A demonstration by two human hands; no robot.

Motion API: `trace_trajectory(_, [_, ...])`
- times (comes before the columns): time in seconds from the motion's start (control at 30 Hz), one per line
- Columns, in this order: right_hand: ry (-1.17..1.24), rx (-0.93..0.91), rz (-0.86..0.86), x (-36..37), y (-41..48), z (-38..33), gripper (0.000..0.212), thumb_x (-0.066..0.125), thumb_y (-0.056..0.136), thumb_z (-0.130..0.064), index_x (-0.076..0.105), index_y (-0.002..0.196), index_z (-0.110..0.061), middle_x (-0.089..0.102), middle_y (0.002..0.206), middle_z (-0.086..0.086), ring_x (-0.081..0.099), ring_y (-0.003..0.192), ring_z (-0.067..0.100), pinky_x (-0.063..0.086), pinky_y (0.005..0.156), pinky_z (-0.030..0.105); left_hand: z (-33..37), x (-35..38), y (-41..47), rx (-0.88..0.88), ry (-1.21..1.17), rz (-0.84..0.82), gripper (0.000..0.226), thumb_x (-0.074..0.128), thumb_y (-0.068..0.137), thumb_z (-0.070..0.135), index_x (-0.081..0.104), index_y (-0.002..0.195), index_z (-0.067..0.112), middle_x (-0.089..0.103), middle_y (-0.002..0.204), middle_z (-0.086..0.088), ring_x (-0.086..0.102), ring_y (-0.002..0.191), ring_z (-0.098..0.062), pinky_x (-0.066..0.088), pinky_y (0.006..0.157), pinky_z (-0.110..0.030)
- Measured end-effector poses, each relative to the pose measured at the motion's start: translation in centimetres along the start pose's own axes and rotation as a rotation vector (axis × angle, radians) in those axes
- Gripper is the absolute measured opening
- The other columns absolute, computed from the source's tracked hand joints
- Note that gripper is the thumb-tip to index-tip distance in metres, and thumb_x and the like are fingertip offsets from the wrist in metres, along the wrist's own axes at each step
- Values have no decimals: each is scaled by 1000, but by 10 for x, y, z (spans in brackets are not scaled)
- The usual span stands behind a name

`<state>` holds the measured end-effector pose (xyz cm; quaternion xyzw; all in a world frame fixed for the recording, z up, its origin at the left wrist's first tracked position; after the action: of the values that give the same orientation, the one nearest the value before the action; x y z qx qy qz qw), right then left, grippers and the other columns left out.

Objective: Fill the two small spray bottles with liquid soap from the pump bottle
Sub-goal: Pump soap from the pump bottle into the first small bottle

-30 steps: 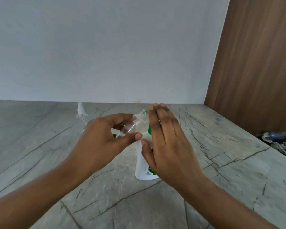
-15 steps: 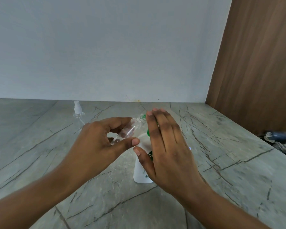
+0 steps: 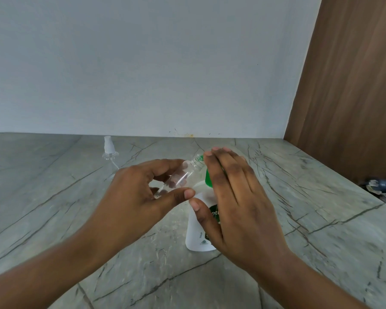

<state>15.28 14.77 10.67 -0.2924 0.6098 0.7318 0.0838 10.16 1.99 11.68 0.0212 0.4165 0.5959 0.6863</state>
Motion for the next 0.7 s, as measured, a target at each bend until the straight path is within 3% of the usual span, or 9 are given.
trace_trajectory(0.23, [12,26,19,-5,8,-2,57,40,95,-38,45,134,3,49,133,17,41,128,28,29,110,38,6,-6,3,29,26,31,59,62,62,55,65,115,29,67,97,22,62,89,6,55,76,-18])
trace_trajectory(0.5, [-1,29,43,-4,8,0,55,37,97,-39,38,137,-1,45,136,16,35,131,26,28,110,36,7,-3,2,35,15,33,53,64,65,52,64,113,30,66,95,23,62,90,6,52,77,-15])
trace_trajectory(0.7, [85,54,48,1,3,3,52,37,97,-39,33,137,-7,41,137,10,35,133,23,14,115,32,5,0,-1,27,-8,34,53,63,63,54,65,111,30,68,92,20,62,90,3,54,76,-19])
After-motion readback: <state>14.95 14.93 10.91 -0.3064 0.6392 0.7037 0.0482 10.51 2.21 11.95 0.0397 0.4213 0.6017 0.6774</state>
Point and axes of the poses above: each hand's wrist, its own y-axis towards the middle knuckle, its own x-axis out of the palm, z = x × y, the point moved 8 cm from there along y, towards the middle knuckle
